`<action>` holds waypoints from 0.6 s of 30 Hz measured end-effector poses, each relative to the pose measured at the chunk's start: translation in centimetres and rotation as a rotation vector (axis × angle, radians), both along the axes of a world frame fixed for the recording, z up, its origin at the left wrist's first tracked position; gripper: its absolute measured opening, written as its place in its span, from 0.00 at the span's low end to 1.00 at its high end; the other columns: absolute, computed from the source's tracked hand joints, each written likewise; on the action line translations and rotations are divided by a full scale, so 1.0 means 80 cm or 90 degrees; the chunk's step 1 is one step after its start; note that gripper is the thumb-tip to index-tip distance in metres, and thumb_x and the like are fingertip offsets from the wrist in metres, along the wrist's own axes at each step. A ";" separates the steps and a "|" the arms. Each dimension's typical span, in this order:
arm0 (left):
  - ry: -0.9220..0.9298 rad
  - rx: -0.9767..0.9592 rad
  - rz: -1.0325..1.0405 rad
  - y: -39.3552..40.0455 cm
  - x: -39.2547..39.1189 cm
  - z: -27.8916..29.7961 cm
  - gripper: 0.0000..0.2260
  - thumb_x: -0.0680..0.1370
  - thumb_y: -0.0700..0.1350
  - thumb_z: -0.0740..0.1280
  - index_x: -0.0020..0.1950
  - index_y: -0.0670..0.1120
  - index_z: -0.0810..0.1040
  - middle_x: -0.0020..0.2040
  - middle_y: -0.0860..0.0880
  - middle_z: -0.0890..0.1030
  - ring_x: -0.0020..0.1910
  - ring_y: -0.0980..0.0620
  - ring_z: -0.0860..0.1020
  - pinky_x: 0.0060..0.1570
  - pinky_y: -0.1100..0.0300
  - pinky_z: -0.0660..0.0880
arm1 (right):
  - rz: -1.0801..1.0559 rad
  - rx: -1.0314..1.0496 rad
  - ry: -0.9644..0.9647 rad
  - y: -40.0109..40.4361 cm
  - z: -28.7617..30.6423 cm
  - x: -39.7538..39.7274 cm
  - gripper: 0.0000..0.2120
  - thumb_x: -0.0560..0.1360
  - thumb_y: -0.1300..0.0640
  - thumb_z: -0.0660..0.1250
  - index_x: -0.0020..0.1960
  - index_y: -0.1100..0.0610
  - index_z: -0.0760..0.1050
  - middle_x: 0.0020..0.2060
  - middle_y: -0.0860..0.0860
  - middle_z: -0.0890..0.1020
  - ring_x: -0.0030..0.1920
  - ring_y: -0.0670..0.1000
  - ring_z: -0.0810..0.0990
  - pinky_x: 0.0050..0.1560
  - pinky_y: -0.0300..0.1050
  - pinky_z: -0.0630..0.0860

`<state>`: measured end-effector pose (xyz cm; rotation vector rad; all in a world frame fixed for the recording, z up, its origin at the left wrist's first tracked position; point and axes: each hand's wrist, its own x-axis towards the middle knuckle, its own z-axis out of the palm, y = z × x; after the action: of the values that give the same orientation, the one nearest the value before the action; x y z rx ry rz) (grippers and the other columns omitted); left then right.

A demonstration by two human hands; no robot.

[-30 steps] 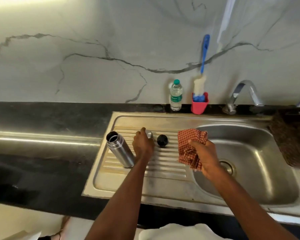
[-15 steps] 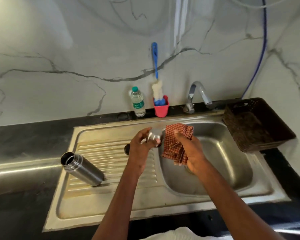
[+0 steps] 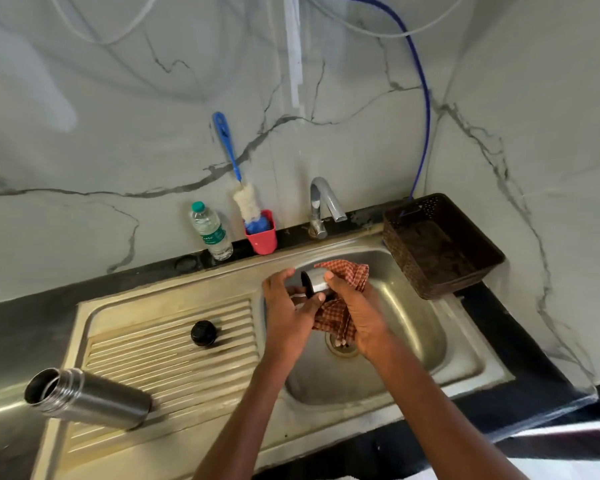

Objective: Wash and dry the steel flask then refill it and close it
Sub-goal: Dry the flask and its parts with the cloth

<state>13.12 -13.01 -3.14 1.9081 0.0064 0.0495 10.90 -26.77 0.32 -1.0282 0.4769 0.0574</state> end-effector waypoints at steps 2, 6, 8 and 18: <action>0.064 -0.166 0.001 -0.012 0.000 0.008 0.12 0.79 0.43 0.75 0.62 0.46 0.79 0.60 0.46 0.82 0.56 0.51 0.83 0.60 0.51 0.80 | -0.016 -0.247 -0.051 -0.001 0.001 0.006 0.12 0.74 0.53 0.78 0.56 0.54 0.83 0.45 0.54 0.88 0.47 0.58 0.88 0.41 0.52 0.86; 0.377 -0.668 0.033 -0.015 0.005 0.011 0.05 0.80 0.42 0.70 0.53 0.41 0.83 0.46 0.42 0.85 0.45 0.48 0.84 0.51 0.55 0.81 | 0.056 -0.626 -0.109 -0.007 0.010 0.012 0.15 0.74 0.40 0.74 0.58 0.44 0.82 0.42 0.41 0.86 0.41 0.41 0.85 0.41 0.45 0.83; 0.430 -0.757 0.054 -0.006 0.010 0.005 0.07 0.80 0.45 0.71 0.50 0.42 0.85 0.40 0.43 0.85 0.38 0.49 0.82 0.48 0.53 0.80 | 0.043 -0.633 -0.121 -0.009 0.018 0.014 0.09 0.78 0.43 0.72 0.55 0.46 0.83 0.42 0.42 0.86 0.41 0.40 0.85 0.43 0.47 0.84; 0.388 -0.516 0.080 0.015 0.015 0.002 0.18 0.84 0.59 0.61 0.60 0.47 0.83 0.55 0.45 0.88 0.55 0.48 0.83 0.55 0.52 0.70 | 0.018 -0.653 -0.105 -0.012 -0.006 0.012 0.06 0.78 0.49 0.72 0.55 0.46 0.81 0.43 0.45 0.86 0.42 0.48 0.86 0.43 0.55 0.85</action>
<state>14.33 -11.81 -2.95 1.0512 0.4855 -0.3954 11.84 -27.77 -0.14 -2.0252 0.3283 -0.2750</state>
